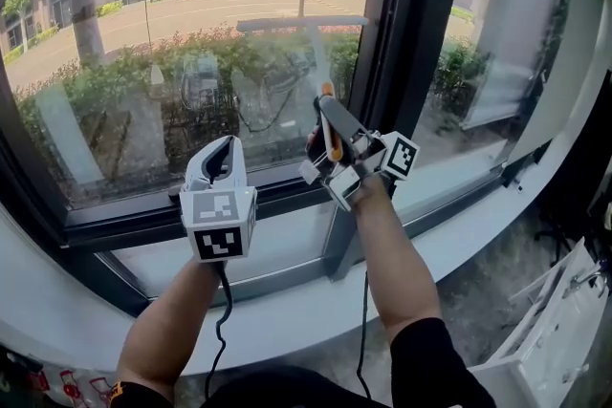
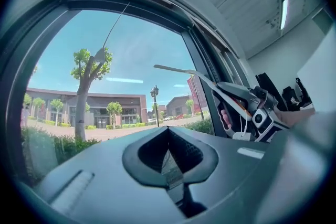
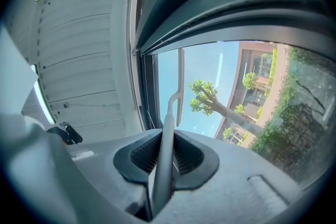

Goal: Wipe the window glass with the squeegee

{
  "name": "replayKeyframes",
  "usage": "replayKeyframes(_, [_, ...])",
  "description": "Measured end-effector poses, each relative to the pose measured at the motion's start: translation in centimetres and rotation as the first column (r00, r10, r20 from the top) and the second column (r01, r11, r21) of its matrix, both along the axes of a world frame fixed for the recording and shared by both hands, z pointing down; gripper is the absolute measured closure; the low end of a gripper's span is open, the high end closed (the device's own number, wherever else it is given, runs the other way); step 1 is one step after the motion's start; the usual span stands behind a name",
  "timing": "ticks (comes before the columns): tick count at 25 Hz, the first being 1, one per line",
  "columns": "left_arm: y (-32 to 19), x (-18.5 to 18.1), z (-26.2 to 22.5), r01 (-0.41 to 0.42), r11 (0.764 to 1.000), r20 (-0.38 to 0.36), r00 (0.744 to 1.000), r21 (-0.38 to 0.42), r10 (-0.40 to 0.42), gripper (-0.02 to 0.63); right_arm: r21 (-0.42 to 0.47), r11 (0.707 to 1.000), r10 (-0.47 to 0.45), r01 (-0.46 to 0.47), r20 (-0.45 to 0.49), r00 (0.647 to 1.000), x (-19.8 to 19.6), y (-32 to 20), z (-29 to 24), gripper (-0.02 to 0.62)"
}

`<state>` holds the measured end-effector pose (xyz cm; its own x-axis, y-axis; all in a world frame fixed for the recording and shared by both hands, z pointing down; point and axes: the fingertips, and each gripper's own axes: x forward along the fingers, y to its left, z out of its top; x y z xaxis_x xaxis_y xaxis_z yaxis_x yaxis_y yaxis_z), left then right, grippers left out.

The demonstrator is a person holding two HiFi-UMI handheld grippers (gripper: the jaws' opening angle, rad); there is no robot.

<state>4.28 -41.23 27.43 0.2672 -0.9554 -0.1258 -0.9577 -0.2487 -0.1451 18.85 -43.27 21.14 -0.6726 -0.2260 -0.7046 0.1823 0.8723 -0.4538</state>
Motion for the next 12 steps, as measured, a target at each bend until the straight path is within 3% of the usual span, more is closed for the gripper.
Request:
replayKeyframes(6, [0.3,-0.1,-4.8,0.000,0.997,-0.016,1.000,0.080,0.001,0.588,0.042,0.999,-0.021,0.021,-0.009,1.000,-1.1,-0.3,-4.4,0.551])
replayKeyframes(12, [0.2,-0.5,-5.5,0.006,0.995,-0.013,1.000,0.095,-0.005,0.588,0.014,1.000,-0.022,0.022,0.021,1.000,-0.5,-1.1,-5.6,0.551])
